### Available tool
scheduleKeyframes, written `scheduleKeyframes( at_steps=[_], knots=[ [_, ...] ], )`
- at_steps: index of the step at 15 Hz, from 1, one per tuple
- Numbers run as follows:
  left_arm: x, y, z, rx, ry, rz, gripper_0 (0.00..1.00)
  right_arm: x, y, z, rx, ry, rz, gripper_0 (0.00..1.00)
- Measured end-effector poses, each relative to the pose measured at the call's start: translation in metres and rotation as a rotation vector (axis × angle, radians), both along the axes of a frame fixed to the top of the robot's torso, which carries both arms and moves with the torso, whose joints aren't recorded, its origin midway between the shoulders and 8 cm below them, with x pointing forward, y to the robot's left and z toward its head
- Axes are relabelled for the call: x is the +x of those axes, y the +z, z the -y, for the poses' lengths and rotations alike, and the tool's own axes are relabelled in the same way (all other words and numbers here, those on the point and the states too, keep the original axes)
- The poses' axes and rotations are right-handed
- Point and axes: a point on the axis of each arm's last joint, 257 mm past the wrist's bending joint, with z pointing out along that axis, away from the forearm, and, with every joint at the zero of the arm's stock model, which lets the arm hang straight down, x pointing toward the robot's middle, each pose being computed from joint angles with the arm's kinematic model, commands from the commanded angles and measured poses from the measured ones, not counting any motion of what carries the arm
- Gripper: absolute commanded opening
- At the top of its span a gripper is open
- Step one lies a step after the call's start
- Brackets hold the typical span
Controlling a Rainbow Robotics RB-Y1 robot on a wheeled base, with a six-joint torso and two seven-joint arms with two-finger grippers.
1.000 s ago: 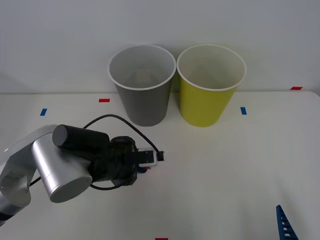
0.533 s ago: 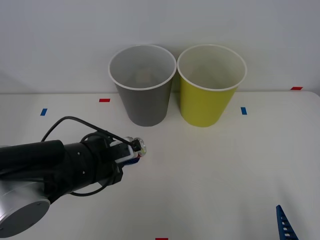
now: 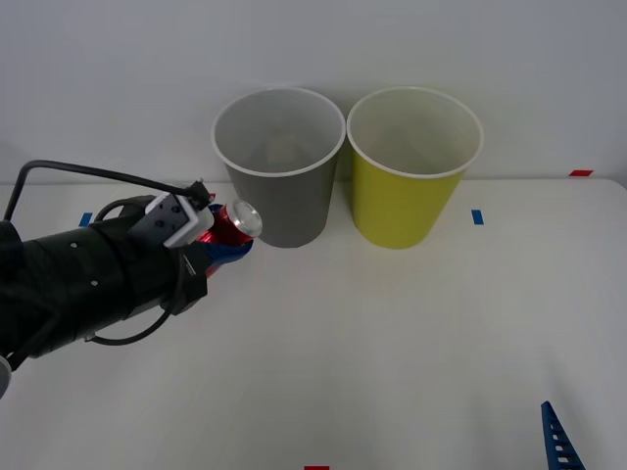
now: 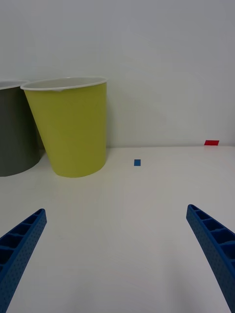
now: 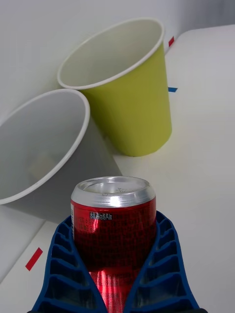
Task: Put cans in the gray bin and PET bottles in the light green bin.
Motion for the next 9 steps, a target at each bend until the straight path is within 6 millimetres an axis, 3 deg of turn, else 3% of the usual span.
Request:
scheduleKeyframes(
  at_steps=[6,9],
  knots=[
    [-0.009,0.071,-0.024,-0.237,-0.018,-0.030,0.00,0.000,0.000,0.000,0.000,0.000,0.000,1.00],
    [-0.007,0.124,-0.033,-0.266,-0.032,0.048,0.00,0.000,0.000,0.000,0.000,0.000,0.000,1.00]
  ],
)
